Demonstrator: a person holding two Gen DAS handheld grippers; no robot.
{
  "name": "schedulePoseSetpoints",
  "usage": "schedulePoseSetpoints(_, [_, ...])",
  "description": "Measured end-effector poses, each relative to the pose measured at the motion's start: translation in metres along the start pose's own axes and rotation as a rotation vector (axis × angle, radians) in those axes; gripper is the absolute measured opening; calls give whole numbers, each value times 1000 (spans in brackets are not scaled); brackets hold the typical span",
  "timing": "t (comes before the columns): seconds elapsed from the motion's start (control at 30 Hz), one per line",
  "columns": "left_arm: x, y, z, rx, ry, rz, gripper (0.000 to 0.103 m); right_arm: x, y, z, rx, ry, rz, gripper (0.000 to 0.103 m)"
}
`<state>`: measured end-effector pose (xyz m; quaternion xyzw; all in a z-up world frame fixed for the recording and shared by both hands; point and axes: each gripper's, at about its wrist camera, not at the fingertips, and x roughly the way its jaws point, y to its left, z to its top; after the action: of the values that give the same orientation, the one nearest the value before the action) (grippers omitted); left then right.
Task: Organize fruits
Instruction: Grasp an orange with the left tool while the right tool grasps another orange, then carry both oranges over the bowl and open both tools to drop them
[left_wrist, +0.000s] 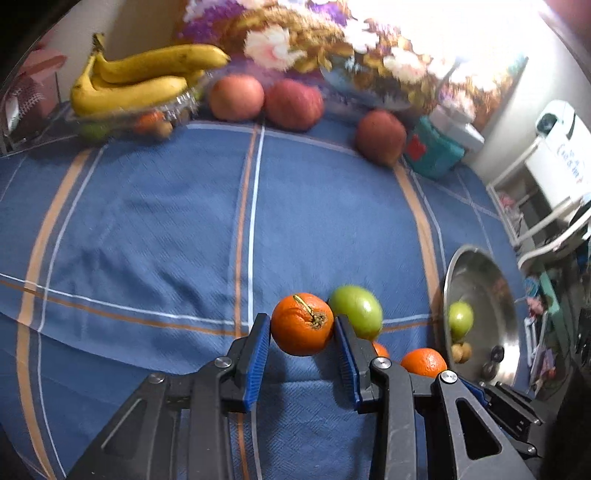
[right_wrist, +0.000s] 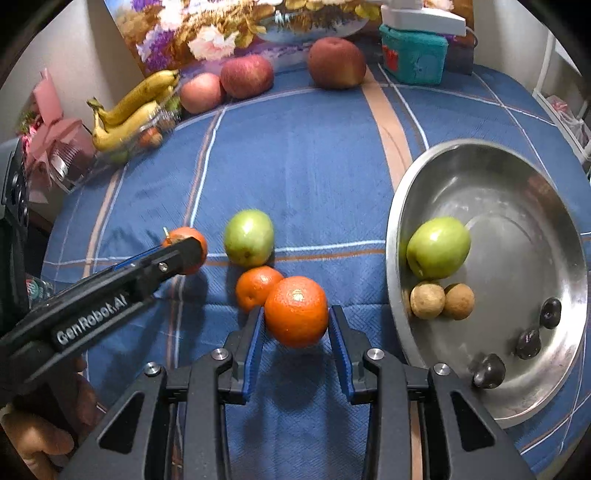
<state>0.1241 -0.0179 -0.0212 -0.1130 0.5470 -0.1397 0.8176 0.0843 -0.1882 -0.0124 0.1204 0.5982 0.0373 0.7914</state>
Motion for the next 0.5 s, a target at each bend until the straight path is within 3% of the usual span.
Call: schedulePoseSetpoints(0.5, [-23, -19, 6, 39, -69, 1, 38, -26, -5, 4, 18, -75, 49, 36])
